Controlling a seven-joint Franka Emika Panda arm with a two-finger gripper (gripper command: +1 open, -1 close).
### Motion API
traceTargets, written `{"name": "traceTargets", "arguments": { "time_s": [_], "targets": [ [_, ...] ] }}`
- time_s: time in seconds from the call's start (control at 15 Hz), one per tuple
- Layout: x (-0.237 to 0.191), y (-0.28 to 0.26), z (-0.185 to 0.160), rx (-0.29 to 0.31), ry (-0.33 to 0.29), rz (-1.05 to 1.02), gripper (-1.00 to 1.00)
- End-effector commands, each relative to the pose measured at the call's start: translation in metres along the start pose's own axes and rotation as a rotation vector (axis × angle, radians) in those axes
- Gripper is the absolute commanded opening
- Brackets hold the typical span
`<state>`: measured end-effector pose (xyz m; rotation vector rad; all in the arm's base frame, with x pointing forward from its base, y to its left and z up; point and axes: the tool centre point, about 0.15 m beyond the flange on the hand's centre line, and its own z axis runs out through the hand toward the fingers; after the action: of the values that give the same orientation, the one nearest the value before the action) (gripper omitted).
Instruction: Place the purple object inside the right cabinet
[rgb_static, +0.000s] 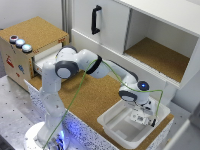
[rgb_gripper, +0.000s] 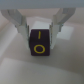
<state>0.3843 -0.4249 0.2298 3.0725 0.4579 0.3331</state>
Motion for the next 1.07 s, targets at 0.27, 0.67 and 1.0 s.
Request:
{"name": "traceTargets", "arguments": {
  "time_s": [0.27, 0.67, 1.0],
  "targets": [
    [0.004, -0.025, -0.120, -0.011, 0.237, 0.119, -1.00],
    [0.071, -0.074, -0.229, 0.006, 0.463, 0.081, -1.00],
    [0.166, -0.089, -0.265, 0.016, 0.525, 0.073, -1.00]
  ]
}}
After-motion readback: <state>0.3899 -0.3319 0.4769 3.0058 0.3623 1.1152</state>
